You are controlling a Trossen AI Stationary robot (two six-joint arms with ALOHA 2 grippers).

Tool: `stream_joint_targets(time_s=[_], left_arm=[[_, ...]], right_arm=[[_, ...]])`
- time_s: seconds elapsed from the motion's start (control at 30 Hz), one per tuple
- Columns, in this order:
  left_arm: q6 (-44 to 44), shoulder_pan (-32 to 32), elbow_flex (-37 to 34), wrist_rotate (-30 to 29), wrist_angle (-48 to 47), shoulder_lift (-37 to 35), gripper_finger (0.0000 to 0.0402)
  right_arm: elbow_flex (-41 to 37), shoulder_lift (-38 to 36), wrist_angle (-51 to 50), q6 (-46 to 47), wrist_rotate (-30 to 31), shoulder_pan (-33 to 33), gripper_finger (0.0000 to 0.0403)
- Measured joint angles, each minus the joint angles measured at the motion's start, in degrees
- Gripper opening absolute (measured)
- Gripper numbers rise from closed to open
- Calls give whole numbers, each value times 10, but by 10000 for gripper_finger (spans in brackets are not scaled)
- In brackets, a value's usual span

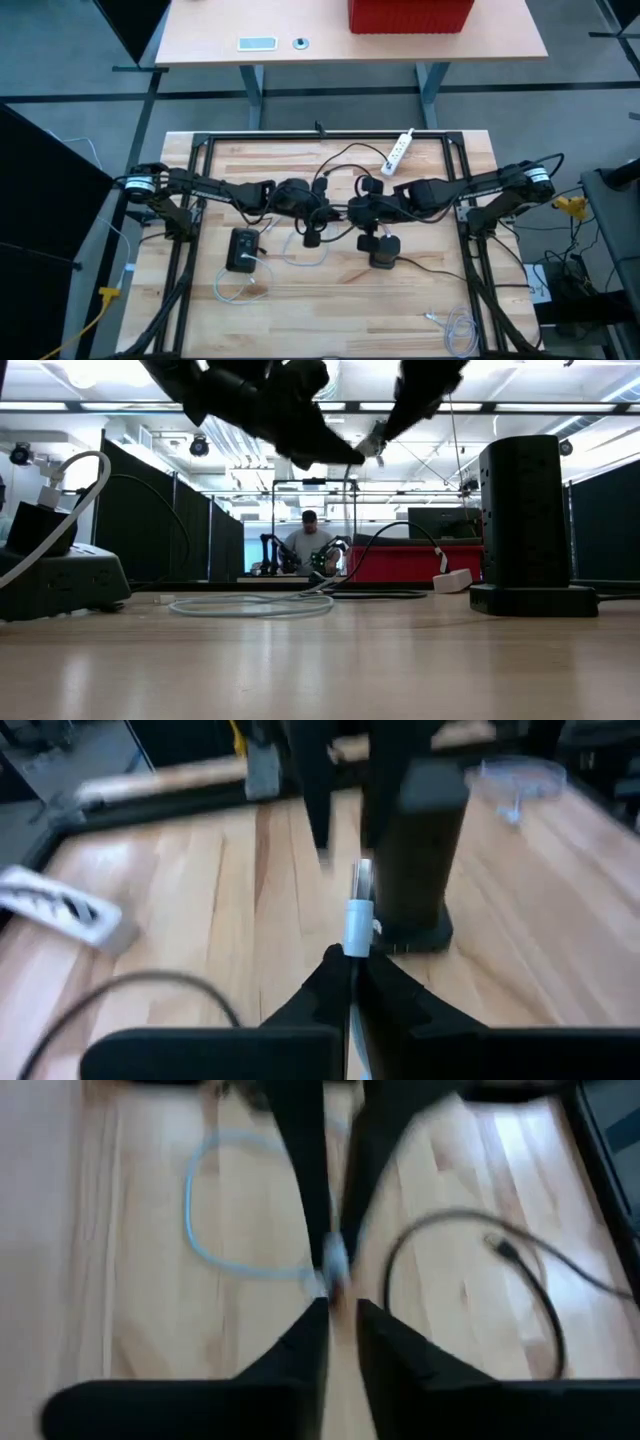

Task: Insert USB
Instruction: Insert the top white charger cable into the right black outlet extension

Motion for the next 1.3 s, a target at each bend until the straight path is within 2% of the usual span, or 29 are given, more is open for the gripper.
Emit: stream_joint_targets(time_s=[0.27,0.6,0.87,1.03,1.17,1.3], left_arm=[[-1,0,0,34,-13,1,0],[-32,-14,-3,35,-54,9,0],[-120,-40,-2,24,6,89,0],[-141,-54,28,24,8,147,0],[-142,-57,51,24,7,176,0],[-142,-57,66,24,8,181,0]], right_arm=[[35,-41,-111,-5,-2,11,162],[12,-112,-140,66,-62,61,228],[-9,-77,-155,92,-101,84,287],[-10,-50,-171,99,-106,93,318],[-10,-40,-161,95,-99,94,329],[-11,-22,-112,92,-70,94,322]])
